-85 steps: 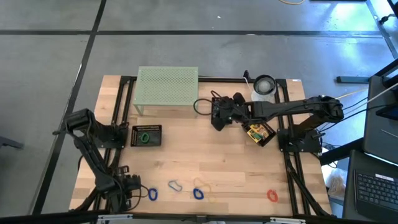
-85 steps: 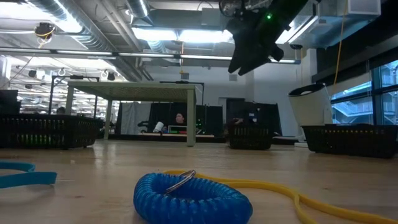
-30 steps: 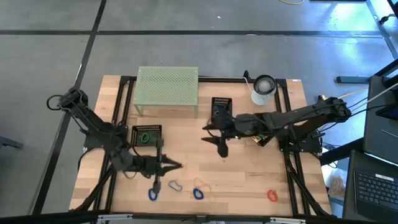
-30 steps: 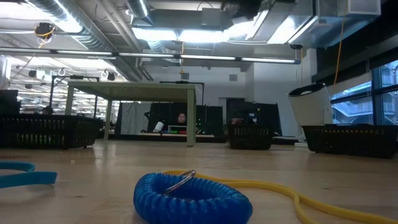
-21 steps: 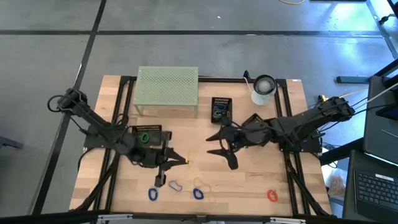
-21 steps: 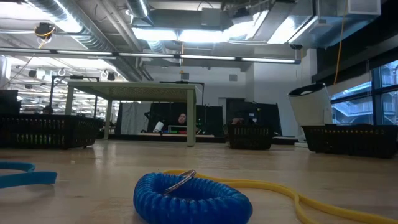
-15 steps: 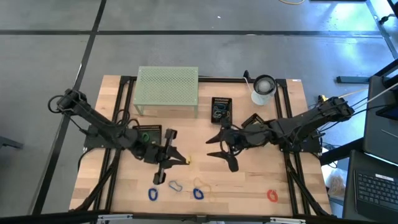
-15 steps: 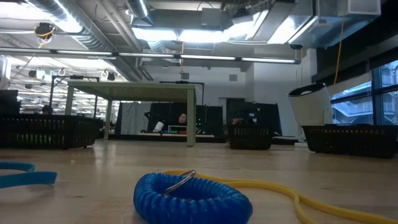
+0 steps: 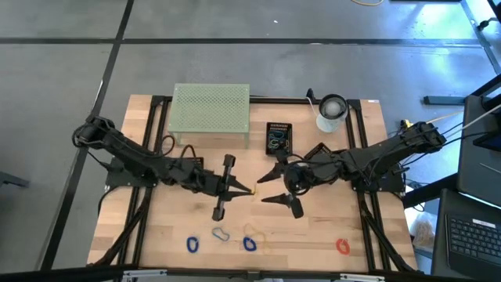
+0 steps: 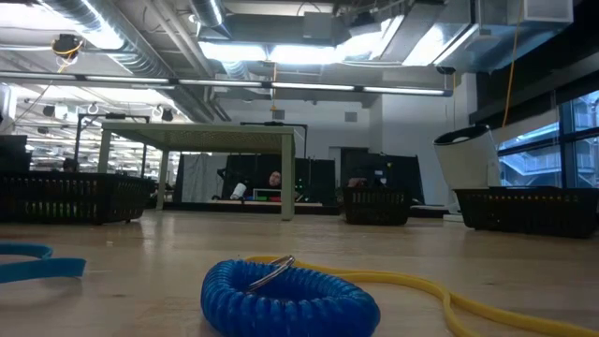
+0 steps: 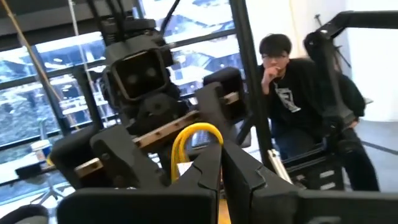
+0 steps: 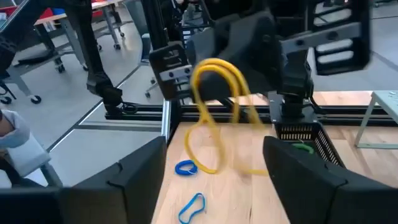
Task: Pick & Place Office Desk Supplies
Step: Put the yellow rubber band into the top black bin
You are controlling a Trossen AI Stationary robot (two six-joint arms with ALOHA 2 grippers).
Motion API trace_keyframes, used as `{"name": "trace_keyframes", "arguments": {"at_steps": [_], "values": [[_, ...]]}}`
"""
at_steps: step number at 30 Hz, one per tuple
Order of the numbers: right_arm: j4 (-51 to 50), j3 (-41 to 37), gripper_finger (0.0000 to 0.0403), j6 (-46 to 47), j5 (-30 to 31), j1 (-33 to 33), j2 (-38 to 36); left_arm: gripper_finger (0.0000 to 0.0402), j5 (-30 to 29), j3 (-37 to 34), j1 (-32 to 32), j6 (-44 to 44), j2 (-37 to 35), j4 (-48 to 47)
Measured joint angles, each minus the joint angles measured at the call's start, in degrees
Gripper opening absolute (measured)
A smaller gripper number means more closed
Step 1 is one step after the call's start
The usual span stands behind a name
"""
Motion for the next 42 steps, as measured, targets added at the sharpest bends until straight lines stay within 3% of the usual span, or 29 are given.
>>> {"name": "trace_keyframes", "arguments": {"at_steps": [10,22,26,34,42], "values": [[0.2,0.0,0.0308,-0.1,5.4,-0.2,0.0,0.0003,0.1,0.0,4.0,0.0,1.4,2.9],[1.4,0.0,0.029,0.1,5.5,-1.5,0.0,0.0003,0.1,0.0,7.0,0.1,1.4,4.4],[1.8,0.0,0.0275,0.2,8.4,-1.5,0.0,0.0003,0.1,0.0,7.5,0.1,1.4,4.4],[1.7,0.0,0.0207,1.7,11.4,-1.5,0.0,0.0003,0.1,0.0,7.5,0.2,1.4,4.4],[1.7,0.0,0.0071,1.9,10.8,-1.5,0.0,0.0003,0.1,0.0,7.8,0.2,1.4,4.4]]}}
